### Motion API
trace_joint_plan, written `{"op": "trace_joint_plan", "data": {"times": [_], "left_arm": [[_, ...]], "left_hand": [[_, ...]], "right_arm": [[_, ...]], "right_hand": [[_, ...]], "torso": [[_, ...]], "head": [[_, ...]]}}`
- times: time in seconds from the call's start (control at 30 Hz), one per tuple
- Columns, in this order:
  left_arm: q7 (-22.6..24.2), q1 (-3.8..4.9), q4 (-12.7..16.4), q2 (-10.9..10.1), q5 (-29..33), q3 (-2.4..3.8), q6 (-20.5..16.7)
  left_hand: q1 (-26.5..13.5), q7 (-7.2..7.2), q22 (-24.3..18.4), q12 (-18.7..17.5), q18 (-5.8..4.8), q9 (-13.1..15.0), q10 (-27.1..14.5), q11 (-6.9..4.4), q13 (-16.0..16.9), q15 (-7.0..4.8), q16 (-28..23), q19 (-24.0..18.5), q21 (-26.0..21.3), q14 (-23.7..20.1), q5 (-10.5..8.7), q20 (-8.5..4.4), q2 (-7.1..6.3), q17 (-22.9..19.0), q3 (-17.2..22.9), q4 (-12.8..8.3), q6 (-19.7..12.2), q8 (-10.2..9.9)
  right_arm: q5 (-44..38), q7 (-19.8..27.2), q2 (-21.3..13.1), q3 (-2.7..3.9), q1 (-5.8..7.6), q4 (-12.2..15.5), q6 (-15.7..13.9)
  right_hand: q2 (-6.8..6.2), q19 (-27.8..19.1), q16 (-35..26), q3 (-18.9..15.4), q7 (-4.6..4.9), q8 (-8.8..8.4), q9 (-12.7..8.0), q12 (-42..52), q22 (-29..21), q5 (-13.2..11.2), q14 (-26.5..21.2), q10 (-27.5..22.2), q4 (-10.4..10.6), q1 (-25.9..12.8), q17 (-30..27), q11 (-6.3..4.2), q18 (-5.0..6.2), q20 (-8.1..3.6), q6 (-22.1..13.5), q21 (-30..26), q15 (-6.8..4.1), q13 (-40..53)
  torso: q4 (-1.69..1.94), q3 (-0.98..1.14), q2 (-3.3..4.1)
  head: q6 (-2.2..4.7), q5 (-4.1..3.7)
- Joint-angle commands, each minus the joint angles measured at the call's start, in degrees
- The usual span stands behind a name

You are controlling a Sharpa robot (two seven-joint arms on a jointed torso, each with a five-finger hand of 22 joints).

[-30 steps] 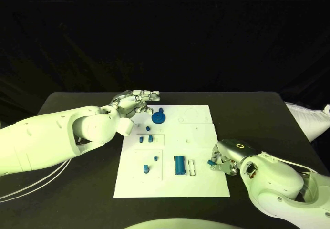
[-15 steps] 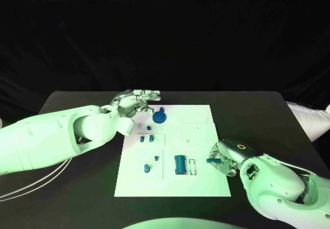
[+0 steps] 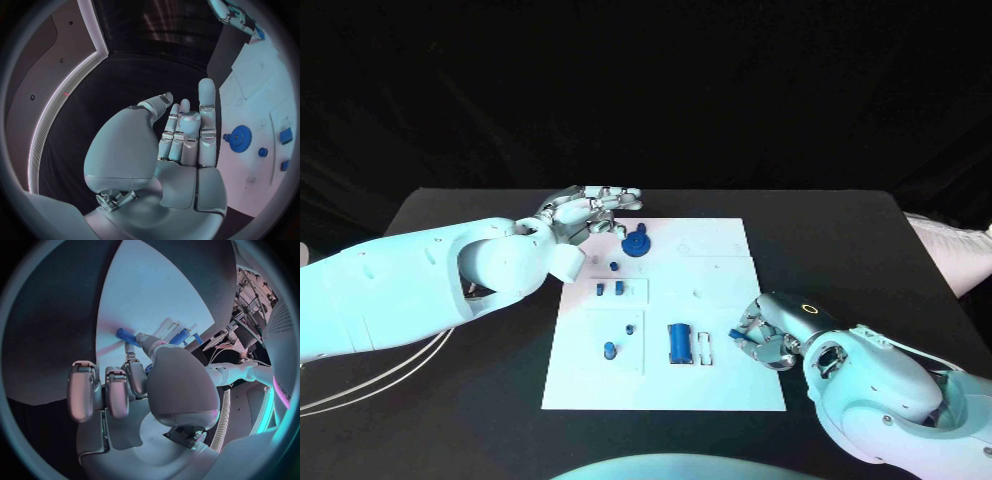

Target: Assemble the parts on the task board

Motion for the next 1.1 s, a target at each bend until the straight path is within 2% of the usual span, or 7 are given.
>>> {"op": "trace_joint_plan", "data": {"times": [0.03, 0.17, 0.23, 0.47, 0.73, 0.9, 1.1], "left_arm": [[0.16, 0.03, 0.13, 0.13, -0.44, 0.03, 1.44], [0.12, 0.03, 0.15, 0.17, -0.45, 0.03, 1.57], [0.11, 0.03, 0.17, 0.18, -0.45, 0.03, 1.61], [0.20, 0.03, 0.23, 0.21, -1.13, 0.03, 1.87], [-0.07, 0.03, 0.40, 0.22, -2.26, 0.03, 2.59], [-0.23, 0.03, 0.41, 0.23, -2.41, 0.04, 2.82], [-0.32, 0.04, 0.41, 0.24, -2.45, 0.04, 2.93]], "left_hand": [[-0.08, -0.02, -0.07, 0.12, 0.63, 0.08, -0.28, -0.05, 0.02, -0.03, 0.26, -0.06, -0.40, -0.49, 0.28, 0.25, 0.48, -0.06, -0.18, 0.00, -0.49, 0.18], [-0.03, -0.02, -0.08, 0.17, 0.63, 0.08, -0.34, -0.04, 0.02, -0.03, 0.28, -0.06, -0.41, -0.51, 0.29, 0.25, 0.49, -0.08, -0.17, -0.05, -0.52, 0.21], [-0.03, -0.02, -0.08, 0.17, 0.63, 0.08, -0.34, -0.04, 0.02, -0.03, 0.28, -0.06, -0.41, -0.51, 0.29, 0.25, 0.49, -0.08, -0.17, -0.05, -0.52, 0.21], [-0.03, -0.02, -0.08, 0.17, 0.63, 0.08, -0.34, -0.04, 0.02, -0.03, 0.28, -0.06, -0.41, -0.51, 0.29, 0.25, 0.49, -0.08, -0.17, -0.05, -0.52, 0.21], [-0.03, 0.00, -0.09, 0.22, 0.64, 0.08, -0.38, -0.03, 0.01, -0.03, 0.28, -0.07, -0.43, -0.54, 0.28, 0.25, 0.50, -0.12, -0.19, -0.07, -0.54, 0.24], [-0.03, 0.00, -0.09, 0.22, 0.64, 0.08, -0.38, -0.03, 0.01, -0.03, 0.28, -0.07, -0.43, -0.54, 0.28, 0.25, 0.50, -0.12, -0.19, -0.07, -0.54, 0.24], [-0.03, 0.00, -0.09, 0.22, 0.64, 0.08, -0.38, -0.03, 0.01, -0.03, 0.28, -0.07, -0.43, -0.54, 0.28, 0.25, 0.50, -0.12, -0.19, -0.07, -0.54, 0.24]], "right_arm": [[2.94, -3.12, 0.23, 0.11, -0.03, 0.80, -4.19], [7.05, -2.44, 0.70, 0.32, -0.02, 1.82, -7.37], [9.83, -1.93, 1.00, 0.38, -0.01, 2.06, -8.31], [17.76, -1.17, 2.36, 0.46, 0.10, 1.73, -8.47], [21.21, -2.02, 3.22, 0.46, 0.19, 0.70, -5.36], [21.84, -2.44, 4.03, 0.44, 0.22, -0.15, -2.95], [21.56, -2.58, 4.57, 0.43, 0.22, -0.91, -2.04]], "right_hand": [[-0.15, 1.42, 0.35, -0.11, -1.30, 0.87, 2.16, 0.39, 2.17, -0.21, 5.93, 0.68, 0.37, -0.81, 14.96, -0.01, -0.60, -0.43, 1.42, 0.32, -0.17, 3.35], [-0.59, 1.47, 0.25, -0.62, -1.38, 0.91, 2.32, 0.69, 2.25, -0.44, 5.90, 0.86, 0.57, -1.78, 14.83, -0.09, -0.62, -0.52, 1.57, 0.38, -0.25, 3.63], [-0.66, 1.48, 0.24, -0.76, -1.39, 0.90, 2.36, 0.79, 2.27, -0.40, 5.90, 0.91, 0.63, -2.04, 14.82, -0.10, -0.62, -0.54, 1.58, 0.39, -0.27, 3.72], [-0.65, 1.56, 0.27, -1.20, -1.55, 0.96, 2.89, 1.77, 2.42, 1.07, 5.91, 1.29, 0.10, -2.41, 14.86, -0.23, -0.65, -0.67, 1.70, 0.50, -0.38, 4.52], [-0.72, 1.60, 0.23, -2.40, -1.67, 1.19, 3.59, 1.87, 2.53, 2.28, 5.90, 1.34, 0.06, -3.52, 14.80, -0.34, -0.67, -0.78, 1.96, 0.57, -0.49, 4.71], [-0.62, 1.58, 0.16, -2.70, -1.74, 1.27, 3.79, 1.77, 2.50, 2.56, 5.87, 1.31, 0.06, -3.75, 14.71, -0.38, -0.67, -0.80, 2.07, 0.54, -0.51, 4.67], [-0.30, 1.56, 0.09, -3.60, -1.76, 1.35, 4.19, 1.77, 2.50, 2.55, 5.85, 1.32, 0.49, -4.75, 14.62, -0.39, -0.67, -0.83, 2.11, 0.53, -0.54, 4.75]], "torso": [[-0.03, 0.00, -0.04], [0.08, 0.09, 0.06], [0.14, 0.06, 0.03], [0.04, -0.04, 0.01], [0.06, -0.03, 0.00], [0.10, 0.09, 0.04], [0.03, 0.05, 0.00]], "head": [[-0.18, -0.11], [-0.24, -0.19], [-0.28, -0.21], [-0.21, -0.38], [-0.23, -0.36], [-0.25, -0.27], [-0.25, -0.23]]}}
